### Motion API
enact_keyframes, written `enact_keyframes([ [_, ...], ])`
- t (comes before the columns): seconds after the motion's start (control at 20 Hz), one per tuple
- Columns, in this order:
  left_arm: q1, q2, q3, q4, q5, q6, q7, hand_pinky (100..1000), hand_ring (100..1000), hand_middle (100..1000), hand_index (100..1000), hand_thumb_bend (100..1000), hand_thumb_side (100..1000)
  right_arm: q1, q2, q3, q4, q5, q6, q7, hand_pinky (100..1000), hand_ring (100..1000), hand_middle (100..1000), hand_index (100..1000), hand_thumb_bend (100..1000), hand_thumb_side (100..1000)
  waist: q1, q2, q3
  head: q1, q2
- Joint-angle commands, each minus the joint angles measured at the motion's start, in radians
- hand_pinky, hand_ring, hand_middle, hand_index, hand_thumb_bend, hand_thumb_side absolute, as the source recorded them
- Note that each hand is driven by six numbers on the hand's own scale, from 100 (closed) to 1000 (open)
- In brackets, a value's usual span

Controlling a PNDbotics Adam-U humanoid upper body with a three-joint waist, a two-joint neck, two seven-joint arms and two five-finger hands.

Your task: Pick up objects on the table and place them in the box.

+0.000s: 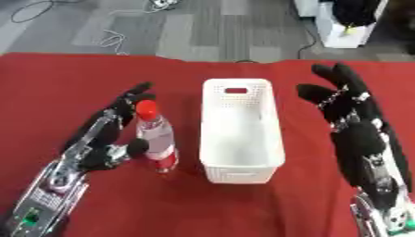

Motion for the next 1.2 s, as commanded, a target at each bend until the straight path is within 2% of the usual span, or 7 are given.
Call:
enact_keyframes([
  [0.05,-0.007,0.001,-0.002,-0.001,-0.015,-0.004,-0.007,955,1000,1000,875,711,676,-0.010,-0.007,-0.008,-0.016,-0.002,0.002,0.000,872,831,921,1000,344,847,0.002,-0.014,-0.002,-0.011,0.002],
  [0.35,-0.003,-0.001,-0.004,0.015,-0.030,-0.012,-0.020,963,1000,1000,880,684,710,-0.011,-0.007,-0.008,-0.016,-0.004,0.003,0.001,872,830,921,1000,343,849,0.003,-0.012,-0.003,-0.012,0.002],
  [0.95,-0.007,-0.011,-0.016,0.059,-0.087,-0.023,-0.014,962,1000,1000,899,693,722,-0.013,-0.007,-0.004,-0.013,-0.010,0.006,0.007,872,829,921,1000,338,862,0.005,-0.013,-0.012,-0.013,0.001],
  [1.2,-0.014,-0.017,-0.023,0.067,-0.100,-0.025,-0.011,947,1000,956,879,700,719,-0.014,-0.007,-0.004,-0.013,-0.011,0.007,0.009,872,828,922,1000,339,863,0.008,-0.013,-0.014,-0.012,0.000],
])
